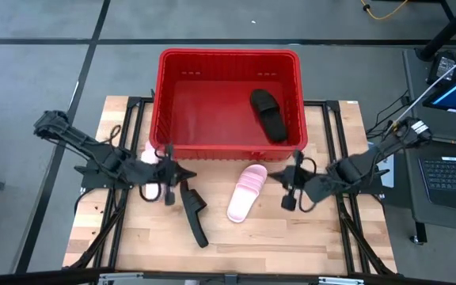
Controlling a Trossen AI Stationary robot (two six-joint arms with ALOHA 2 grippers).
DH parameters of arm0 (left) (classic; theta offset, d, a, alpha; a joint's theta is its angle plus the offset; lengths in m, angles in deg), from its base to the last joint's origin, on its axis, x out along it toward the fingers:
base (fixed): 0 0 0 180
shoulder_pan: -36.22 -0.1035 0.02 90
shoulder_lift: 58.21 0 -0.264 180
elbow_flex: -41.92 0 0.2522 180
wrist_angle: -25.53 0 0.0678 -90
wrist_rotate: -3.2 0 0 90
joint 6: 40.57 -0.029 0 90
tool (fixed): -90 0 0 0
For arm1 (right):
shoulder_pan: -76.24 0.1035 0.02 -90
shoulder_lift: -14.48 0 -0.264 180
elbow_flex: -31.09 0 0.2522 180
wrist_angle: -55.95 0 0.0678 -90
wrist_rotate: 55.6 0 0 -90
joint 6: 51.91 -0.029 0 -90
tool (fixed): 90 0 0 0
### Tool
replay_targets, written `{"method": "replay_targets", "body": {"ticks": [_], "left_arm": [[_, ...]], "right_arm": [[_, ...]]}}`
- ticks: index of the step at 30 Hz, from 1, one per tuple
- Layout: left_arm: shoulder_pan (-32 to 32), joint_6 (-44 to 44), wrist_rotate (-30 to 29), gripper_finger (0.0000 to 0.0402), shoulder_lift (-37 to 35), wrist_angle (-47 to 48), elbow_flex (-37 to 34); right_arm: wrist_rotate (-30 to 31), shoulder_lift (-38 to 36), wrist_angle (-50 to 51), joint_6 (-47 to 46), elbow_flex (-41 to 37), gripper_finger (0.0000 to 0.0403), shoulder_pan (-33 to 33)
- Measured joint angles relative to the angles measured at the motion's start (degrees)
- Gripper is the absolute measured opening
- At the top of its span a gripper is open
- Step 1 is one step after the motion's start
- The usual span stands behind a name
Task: Pick and place slides into bin
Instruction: Put the black slide into the bin
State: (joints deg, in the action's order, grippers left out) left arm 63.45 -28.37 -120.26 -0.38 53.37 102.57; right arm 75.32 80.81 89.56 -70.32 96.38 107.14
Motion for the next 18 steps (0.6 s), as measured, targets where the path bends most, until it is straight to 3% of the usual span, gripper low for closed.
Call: {"method": "replay_targets", "body": {"ticks": [4,9,18], "left_arm": [[4.10,5.94,-0.47,0.0002,6.40,7.40,6.21],[8.07,19.13,-1.17,0.0002,15.14,23.66,15.93],[11.92,34.72,2.66,0.0002,33.17,46.34,35.27]], "right_arm": [[-0.03,0.01,-9.45,2.62,-6.84,0.0005,2.52],[0.01,0.04,-16.23,0.83,-11.60,0.0006,3.27],[0.01,0.04,-17.45,0.55,-12.41,0.0006,3.27]]}}
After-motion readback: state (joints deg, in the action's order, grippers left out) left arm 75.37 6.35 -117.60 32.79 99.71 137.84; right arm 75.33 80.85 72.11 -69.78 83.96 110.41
